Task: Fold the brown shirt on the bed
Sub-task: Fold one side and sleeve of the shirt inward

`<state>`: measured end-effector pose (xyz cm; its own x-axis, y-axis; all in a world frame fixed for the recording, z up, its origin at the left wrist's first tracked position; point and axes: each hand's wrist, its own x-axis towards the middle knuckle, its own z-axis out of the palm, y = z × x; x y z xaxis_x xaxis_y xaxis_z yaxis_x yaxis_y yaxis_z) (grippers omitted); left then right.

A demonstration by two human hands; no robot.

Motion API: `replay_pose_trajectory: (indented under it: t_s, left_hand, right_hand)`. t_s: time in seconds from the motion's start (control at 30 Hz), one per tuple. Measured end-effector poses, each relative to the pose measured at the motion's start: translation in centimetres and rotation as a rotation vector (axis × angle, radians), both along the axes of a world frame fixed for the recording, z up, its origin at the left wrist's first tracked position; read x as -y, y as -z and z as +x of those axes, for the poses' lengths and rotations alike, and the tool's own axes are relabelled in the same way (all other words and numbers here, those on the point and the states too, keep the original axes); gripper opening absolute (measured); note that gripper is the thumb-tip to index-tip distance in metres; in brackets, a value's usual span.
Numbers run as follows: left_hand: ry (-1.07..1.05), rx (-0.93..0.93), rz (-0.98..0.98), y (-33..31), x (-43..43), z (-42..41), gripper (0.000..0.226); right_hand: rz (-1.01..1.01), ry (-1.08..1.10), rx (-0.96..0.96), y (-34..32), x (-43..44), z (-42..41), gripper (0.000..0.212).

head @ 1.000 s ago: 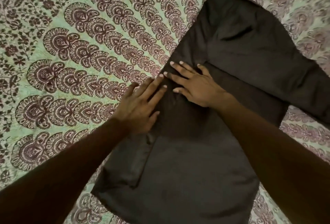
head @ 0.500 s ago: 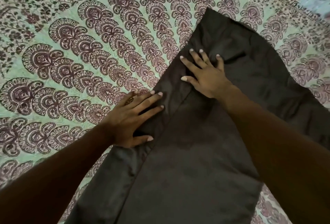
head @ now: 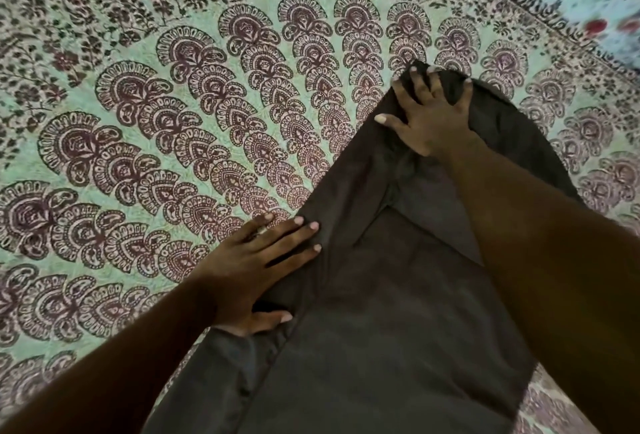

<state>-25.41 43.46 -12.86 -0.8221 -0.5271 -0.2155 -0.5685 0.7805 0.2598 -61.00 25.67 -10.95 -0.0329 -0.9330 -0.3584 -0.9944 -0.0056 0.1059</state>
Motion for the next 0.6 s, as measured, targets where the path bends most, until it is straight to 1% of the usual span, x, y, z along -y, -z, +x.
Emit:
replay_pose_trajectory:
  t_s: [0.07, 0.13, 0.2, 0.23, 0.3, 0.37, 0.4, 0.43, 0.5, 0.53, 0.6]
  left_hand:
    - [0.000, -0.013, -0.006, -0.1, 0.0, 0.0, 0.102]
    - [-0.001, -0.018, -0.004, 0.0, 0.0, 0.0, 0.103]
    - [-0.002, -0.023, -0.007, 0.0, 0.0, -0.1, 0.103]
    - [-0.001, -0.022, -0.008, 0.0, 0.0, 0.0, 0.102]
    - [0.006, -0.017, -0.014, 0.1, 0.1, -0.1, 0.101]
    - [0.005, -0.019, -0.025, 0.4, 0.0, -0.1, 0.102]
    - [0.003, -0.023, -0.033, 0.5, 0.0, -0.1, 0.102]
    - [0.002, -0.027, -0.039, 0.5, -0.1, 0.0, 0.102]
    - [0.005, -0.022, -0.048, 0.5, 0.0, 0.0, 0.101]
    - [0.008, -0.017, -0.054, 0.4, 0.0, 0.0, 0.101]
    - [0.015, -0.017, -0.065, 0.4, -0.1, 0.0, 0.101]
  right_hand:
    - [-0.097, 0.018, 0.025, -0.1, -0.4, 0.9, 0.093]
    - [-0.182, -0.081, 0.045, 0.4, -2.6, 2.1, 0.094]
    - [-0.158, -0.212, 0.066, 1.3, -4.9, 2.4, 0.094]
    - [-0.131, -0.242, 0.078, 1.8, -5.3, 2.0, 0.094]
    - [-0.116, -0.206, 0.097, 2.0, -4.0, 0.8, 0.097]
    - [-0.114, -0.108, 0.076, 1.8, -1.2, -0.2, 0.105]
    - [-0.093, -0.056, 0.060, 1.6, 0.0, -0.4, 0.104]
    - [-0.078, -0.014, 0.049, 1.6, 0.9, -0.2, 0.102]
    - [-0.123, 0.035, 0.029, 1.4, 0.9, 1.4, 0.097]
    - [-0.166, 0.038, 0.023, 1.3, -0.1, 2.6, 0.094]
    - [-0.246, -0.022, 0.041, 1.2, -3.8, 5.3, 0.086]
